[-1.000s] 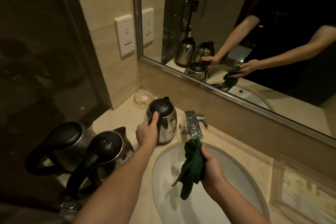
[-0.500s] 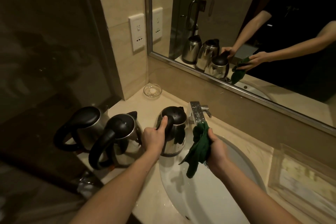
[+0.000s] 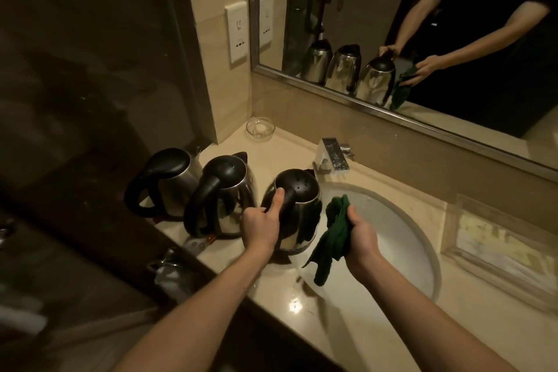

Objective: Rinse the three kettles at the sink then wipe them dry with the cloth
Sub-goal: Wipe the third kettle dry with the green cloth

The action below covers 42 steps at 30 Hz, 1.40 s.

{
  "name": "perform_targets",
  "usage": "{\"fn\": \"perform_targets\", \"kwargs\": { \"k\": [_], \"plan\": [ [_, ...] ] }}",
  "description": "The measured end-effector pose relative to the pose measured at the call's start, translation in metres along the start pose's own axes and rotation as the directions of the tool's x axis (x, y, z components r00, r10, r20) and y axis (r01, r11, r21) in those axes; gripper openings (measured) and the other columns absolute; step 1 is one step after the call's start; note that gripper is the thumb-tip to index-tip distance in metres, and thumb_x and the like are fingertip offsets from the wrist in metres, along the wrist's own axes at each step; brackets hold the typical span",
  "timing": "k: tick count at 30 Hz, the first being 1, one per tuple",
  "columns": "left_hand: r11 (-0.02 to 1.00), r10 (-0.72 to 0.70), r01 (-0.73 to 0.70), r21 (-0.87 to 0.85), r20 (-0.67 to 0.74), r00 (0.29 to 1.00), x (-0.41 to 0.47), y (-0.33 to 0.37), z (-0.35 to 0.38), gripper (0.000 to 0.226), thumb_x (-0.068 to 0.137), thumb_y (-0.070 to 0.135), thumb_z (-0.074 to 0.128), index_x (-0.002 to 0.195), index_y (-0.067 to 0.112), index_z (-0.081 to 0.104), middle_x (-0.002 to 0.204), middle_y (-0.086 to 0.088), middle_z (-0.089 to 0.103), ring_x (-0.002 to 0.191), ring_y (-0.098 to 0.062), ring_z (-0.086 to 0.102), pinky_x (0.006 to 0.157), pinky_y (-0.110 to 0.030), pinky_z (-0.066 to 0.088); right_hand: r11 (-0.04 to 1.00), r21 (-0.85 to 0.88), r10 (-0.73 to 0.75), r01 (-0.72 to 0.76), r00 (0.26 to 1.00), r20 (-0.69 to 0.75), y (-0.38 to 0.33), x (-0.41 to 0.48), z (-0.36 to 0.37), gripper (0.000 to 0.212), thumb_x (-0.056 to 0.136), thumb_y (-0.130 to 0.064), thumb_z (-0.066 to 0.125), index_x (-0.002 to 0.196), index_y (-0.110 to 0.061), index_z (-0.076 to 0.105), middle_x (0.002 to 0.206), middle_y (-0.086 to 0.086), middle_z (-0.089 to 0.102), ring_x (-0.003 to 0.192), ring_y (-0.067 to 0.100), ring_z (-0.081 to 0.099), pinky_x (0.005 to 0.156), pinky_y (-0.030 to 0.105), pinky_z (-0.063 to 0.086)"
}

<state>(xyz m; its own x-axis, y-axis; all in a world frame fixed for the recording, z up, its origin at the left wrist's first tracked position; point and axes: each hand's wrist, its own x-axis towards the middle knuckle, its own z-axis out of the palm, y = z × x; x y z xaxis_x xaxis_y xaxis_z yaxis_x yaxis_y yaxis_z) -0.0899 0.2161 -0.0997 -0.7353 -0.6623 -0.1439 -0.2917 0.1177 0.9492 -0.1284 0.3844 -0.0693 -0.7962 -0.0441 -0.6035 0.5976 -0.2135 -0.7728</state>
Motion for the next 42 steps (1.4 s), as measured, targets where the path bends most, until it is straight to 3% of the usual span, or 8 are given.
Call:
{"fn": "perform_targets", "kwargs": {
  "k": [7,16,19,22,28,30,37,42],
  "plan": [
    [1.0,0.009,-0.008,-0.02,0.028,1.0,-0.023,-0.025,-0.027,0.069,0.092,0.058,0.055,0.056,0.0,0.062,0.053,-0.01,0.057,0.056,-0.023,0.06,0.068,-0.035,0.05,0.996,-0.052,-0.065,0.066,0.998,0.02,0.029,-0.023,0.023,0.039,0.1,-0.041,0.042,0.114,-0.012,0.063,0.104,0.011,0.066,0.098,0.026,0.061,0.082,0.037,0.047],
    [0.999,0.004,-0.005,-0.035,-0.011,1.0,-0.036,-0.045,-0.049,0.068,0.095,0.054,0.053,0.054,0.001,0.064,0.048,-0.001,0.057,0.054,-0.014,0.06,0.059,-0.024,0.042,0.989,-0.115,-0.09,0.094,0.995,0.041,0.069,-0.03,0.044,0.034,0.1,-0.044,0.038,0.103,-0.024,0.065,0.106,0.002,0.067,0.104,0.02,0.059,0.101,0.043,0.044],
    [1.0,0.019,-0.019,-0.022,-0.003,1.0,-0.038,-0.049,-0.053,0.064,0.096,0.053,0.052,0.048,0.011,0.057,0.047,0.002,0.055,0.053,-0.011,0.058,0.058,-0.021,0.04,0.986,-0.119,-0.112,0.117,0.993,0.043,0.077,-0.032,0.053,0.033,0.101,-0.043,0.035,0.1,-0.025,0.062,0.106,0.002,0.064,0.097,0.014,0.058,0.088,0.033,0.047],
    [0.999,0.045,-0.045,-0.019,-0.004,0.999,-0.04,-0.055,-0.055,0.064,0.097,0.052,0.05,0.047,0.013,0.056,0.047,0.002,0.055,0.053,-0.015,0.059,0.057,-0.023,0.041,0.975,-0.15,-0.164,0.164,0.986,0.012,0.083,-0.035,0.064,0.039,0.102,-0.041,0.031,0.123,-0.02,0.057,0.115,0.003,0.06,0.099,0.013,0.056,0.076,0.026,0.043],
    [0.994,0.009,-0.004,-0.113,0.043,0.999,-0.044,-0.068,-0.054,0.061,0.098,0.056,0.047,0.049,0.018,0.05,0.048,0.002,0.053,0.056,-0.029,0.062,0.056,-0.04,0.049,0.943,-0.204,-0.281,0.263,0.957,-0.066,0.099,-0.021,0.08,0.05,0.101,-0.044,0.027,0.147,-0.024,0.032,0.147,0.001,0.039,0.134,0.02,0.037,0.111,0.045,0.032],
    [0.993,-0.009,0.019,-0.119,0.079,0.997,-0.043,-0.07,-0.054,0.061,0.098,0.057,0.046,0.053,0.016,0.052,0.05,0.001,0.053,0.052,-0.024,0.059,0.051,-0.033,0.046,0.946,-0.187,-0.286,0.265,0.953,-0.096,0.104,-0.016,0.083,0.051,0.101,-0.043,0.027,0.149,-0.024,0.028,0.151,0.0,0.032,0.137,0.02,0.033,0.114,0.046,0.028],
    [0.999,-0.029,0.039,-0.035,0.259,0.965,-0.041,-0.067,-0.068,0.075,0.095,0.068,0.034,0.065,0.006,0.063,0.05,-0.005,0.056,0.044,-0.017,0.054,0.054,-0.029,0.047,0.98,-0.041,-0.197,0.193,0.964,-0.176,0.122,-0.007,0.084,0.057,0.093,-0.054,0.032,0.143,-0.028,0.039,0.141,0.001,0.046,0.128,0.021,0.044,0.109,0.047,0.036],
    [0.991,-0.103,0.088,0.102,0.148,0.984,-0.036,-0.062,-0.059,0.085,0.088,0.08,0.026,0.064,0.007,0.062,0.056,-0.007,0.061,0.055,-0.024,0.062,0.064,-0.038,0.056,0.993,0.075,-0.074,0.088,0.981,-0.178,0.132,-0.008,0.077,0.046,0.1,-0.049,0.029,0.13,-0.023,0.052,0.12,0.008,0.059,0.109,0.023,0.056,0.09,0.039,0.046]
  ]
}}
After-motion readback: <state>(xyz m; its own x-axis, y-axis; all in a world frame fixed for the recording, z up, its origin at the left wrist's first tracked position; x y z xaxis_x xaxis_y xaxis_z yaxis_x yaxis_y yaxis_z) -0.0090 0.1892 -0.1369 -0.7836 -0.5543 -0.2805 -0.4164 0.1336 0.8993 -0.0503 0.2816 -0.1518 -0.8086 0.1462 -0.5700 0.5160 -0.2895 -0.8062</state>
